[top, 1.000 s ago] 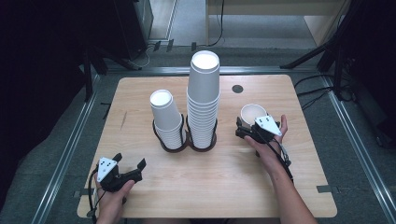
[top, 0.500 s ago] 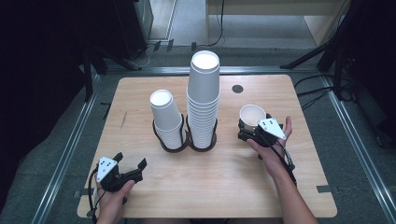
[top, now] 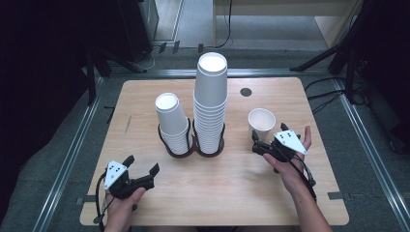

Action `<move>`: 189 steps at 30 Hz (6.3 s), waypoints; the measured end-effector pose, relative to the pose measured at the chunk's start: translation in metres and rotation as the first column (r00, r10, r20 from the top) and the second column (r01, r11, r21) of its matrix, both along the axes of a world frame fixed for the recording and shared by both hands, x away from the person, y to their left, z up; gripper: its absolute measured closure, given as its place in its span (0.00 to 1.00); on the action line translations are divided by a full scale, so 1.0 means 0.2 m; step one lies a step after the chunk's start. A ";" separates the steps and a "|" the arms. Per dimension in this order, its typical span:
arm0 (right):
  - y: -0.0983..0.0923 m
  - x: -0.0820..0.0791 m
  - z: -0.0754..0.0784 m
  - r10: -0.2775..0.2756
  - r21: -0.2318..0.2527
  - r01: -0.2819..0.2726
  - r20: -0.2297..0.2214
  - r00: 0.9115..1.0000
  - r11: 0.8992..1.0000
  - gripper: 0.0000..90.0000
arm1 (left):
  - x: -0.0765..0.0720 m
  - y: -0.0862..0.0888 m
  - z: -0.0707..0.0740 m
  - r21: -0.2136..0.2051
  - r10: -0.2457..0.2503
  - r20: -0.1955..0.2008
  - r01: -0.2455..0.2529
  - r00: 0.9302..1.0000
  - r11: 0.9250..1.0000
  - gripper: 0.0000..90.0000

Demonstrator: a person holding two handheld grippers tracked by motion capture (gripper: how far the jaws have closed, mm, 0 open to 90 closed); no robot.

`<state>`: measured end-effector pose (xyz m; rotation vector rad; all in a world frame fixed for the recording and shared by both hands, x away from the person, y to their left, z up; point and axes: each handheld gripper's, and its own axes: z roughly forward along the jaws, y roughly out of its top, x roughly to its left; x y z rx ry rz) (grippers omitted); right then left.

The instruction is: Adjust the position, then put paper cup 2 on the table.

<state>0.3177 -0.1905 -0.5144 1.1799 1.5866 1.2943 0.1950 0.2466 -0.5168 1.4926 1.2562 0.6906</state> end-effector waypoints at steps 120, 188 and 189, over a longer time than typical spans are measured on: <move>0.65 0.09 0.89 0.428 0.116 -0.431 0.054 0.902 0.895 0.12 | 0.49 -0.86 0.37 0.100 -0.058 0.239 0.035 0.969 0.994 0.06; 0.34 -0.08 1.15 0.208 0.275 -0.317 0.363 0.909 0.908 0.16 | 0.48 -0.86 0.37 0.112 -0.058 0.244 0.031 0.968 0.993 0.08; 0.33 -0.08 1.14 0.202 0.277 -0.310 0.357 0.912 0.910 0.16 | 0.48 -0.86 0.37 0.113 -0.058 0.242 0.031 0.969 0.993 0.08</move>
